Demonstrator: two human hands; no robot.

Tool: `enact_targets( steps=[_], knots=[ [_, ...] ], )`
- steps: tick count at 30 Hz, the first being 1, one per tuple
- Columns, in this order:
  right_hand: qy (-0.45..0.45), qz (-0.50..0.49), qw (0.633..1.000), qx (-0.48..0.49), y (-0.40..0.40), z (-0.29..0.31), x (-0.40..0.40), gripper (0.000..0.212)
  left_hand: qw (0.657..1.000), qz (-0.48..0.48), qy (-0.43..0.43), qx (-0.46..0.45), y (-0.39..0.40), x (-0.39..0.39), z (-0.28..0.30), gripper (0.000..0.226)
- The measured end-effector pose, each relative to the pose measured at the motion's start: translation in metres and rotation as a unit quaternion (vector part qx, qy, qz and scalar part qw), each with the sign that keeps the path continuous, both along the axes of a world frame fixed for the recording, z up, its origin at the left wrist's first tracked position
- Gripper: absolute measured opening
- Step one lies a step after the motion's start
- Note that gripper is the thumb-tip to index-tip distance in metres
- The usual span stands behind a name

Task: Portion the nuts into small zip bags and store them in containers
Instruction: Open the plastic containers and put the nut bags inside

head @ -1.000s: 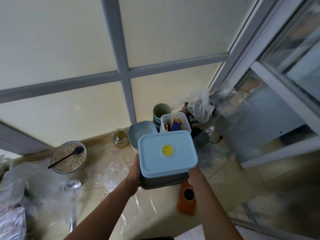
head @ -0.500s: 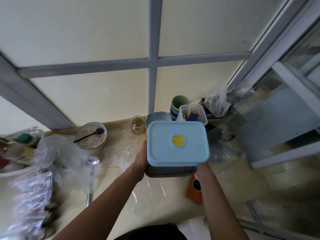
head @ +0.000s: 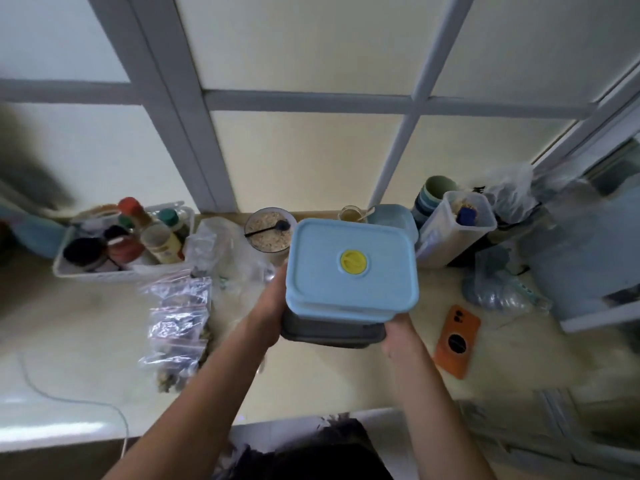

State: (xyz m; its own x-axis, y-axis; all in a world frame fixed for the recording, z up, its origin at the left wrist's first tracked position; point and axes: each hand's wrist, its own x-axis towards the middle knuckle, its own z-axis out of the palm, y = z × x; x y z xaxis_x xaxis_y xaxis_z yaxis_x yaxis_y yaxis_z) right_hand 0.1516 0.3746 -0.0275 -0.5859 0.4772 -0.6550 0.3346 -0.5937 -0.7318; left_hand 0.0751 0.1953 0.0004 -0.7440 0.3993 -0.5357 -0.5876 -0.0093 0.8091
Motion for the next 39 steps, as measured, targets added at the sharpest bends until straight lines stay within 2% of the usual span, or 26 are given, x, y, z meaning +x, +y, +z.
enact_targets(
  steps=[3, 5, 12, 17, 22, 25, 29, 32, 36, 39],
  knots=[
    [0.027, 0.019, 0.999, -0.021, -0.057, 0.004, -0.012, 0.025, 0.999, 0.031, 0.005, -0.007, -0.065, -0.005, 0.010, 0.028],
    [0.026, 0.064, 0.997, -0.037, -0.100, 0.014, -0.023, 0.027, 0.999, 0.042, 0.007, -0.007, -0.108, -0.010, 0.018, 0.029],
    [0.007, 0.162, 0.987, 0.004, -0.228, 0.022, -0.075, 0.025, 0.995, 0.095, 0.021, -0.031, -0.249, -0.031, 0.040, 0.035],
    [-0.011, 0.203, 0.979, 0.007, -0.304, 0.023, -0.109, 0.021, 0.984, 0.157, 0.031, -0.076, -0.317, -0.048, 0.036, 0.028],
    [-0.009, 0.246, 0.969, -0.013, -0.356, 0.008, -0.141, 0.026, 0.969, 0.218, 0.021, -0.117, -0.362, -0.066, 0.033, 0.023],
    [0.006, 0.296, 0.954, -0.046, -0.377, 0.006, -0.157, 0.026, 0.964, 0.235, 0.031, -0.119, -0.383, -0.071, 0.028, 0.006],
    [0.037, 0.303, 0.951, -0.045, -0.398, -0.010, -0.180, 0.029, 0.954, 0.272, 0.050, -0.113, -0.404, -0.079, 0.010, 0.016],
    [0.044, 0.316, 0.945, -0.075, -0.409, -0.030, -0.189, 0.028, 0.950, 0.288, 0.030, -0.122, -0.417, -0.083, -0.009, 0.025],
    [-0.014, 0.280, 0.954, -0.103, -0.426, -0.048, -0.193, 0.029, 0.950, 0.285, 0.023, -0.124, -0.440, -0.086, -0.036, 0.028],
    [-0.064, 0.250, 0.963, -0.077, -0.440, -0.069, -0.200, 0.033, 0.956, 0.273, 0.007, -0.104, -0.452, -0.099, -0.048, 0.029]
  ],
)
